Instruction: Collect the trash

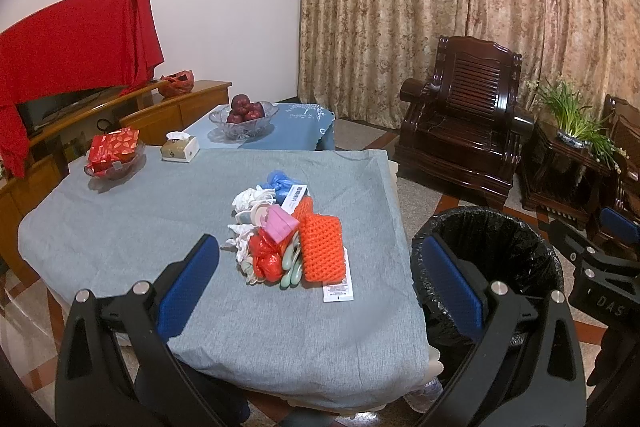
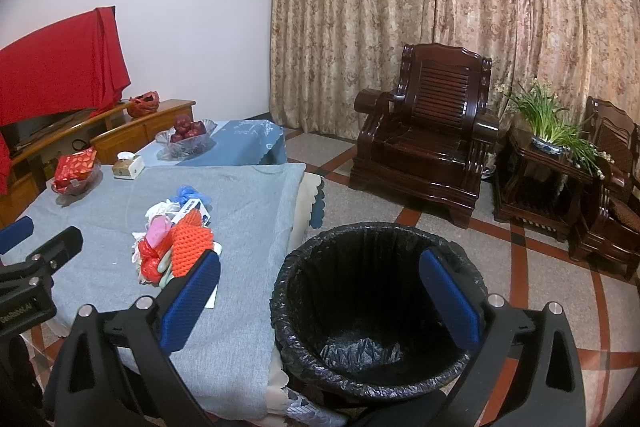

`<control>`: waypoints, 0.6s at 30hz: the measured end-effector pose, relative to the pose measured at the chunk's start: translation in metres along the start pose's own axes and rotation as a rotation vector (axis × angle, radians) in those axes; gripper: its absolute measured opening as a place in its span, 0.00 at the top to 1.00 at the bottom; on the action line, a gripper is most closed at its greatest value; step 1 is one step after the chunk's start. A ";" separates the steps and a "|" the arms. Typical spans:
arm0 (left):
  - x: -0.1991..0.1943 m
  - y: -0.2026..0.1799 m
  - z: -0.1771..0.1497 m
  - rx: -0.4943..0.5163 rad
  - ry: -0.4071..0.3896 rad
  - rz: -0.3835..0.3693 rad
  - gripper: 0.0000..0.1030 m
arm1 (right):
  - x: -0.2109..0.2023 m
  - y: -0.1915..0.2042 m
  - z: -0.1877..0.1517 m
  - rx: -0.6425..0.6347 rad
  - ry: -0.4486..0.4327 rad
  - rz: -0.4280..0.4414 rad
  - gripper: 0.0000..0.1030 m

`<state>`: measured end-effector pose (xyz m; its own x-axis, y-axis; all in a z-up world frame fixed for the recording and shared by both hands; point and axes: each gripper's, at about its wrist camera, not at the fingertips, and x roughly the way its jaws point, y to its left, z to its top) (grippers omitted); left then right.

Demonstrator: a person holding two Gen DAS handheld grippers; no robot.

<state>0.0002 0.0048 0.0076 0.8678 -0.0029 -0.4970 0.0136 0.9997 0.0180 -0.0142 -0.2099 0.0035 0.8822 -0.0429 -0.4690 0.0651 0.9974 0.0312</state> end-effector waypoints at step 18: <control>0.070 0.080 -0.021 -0.080 -0.024 0.107 0.05 | 0.078 0.052 -0.013 -0.053 -0.008 0.113 0.06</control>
<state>0.0516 0.0845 -0.0436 0.8736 0.1045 -0.4752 -0.1186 0.9929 0.0005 0.0520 -0.1611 -0.0424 0.8864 0.0696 -0.4577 -0.0595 0.9976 0.0363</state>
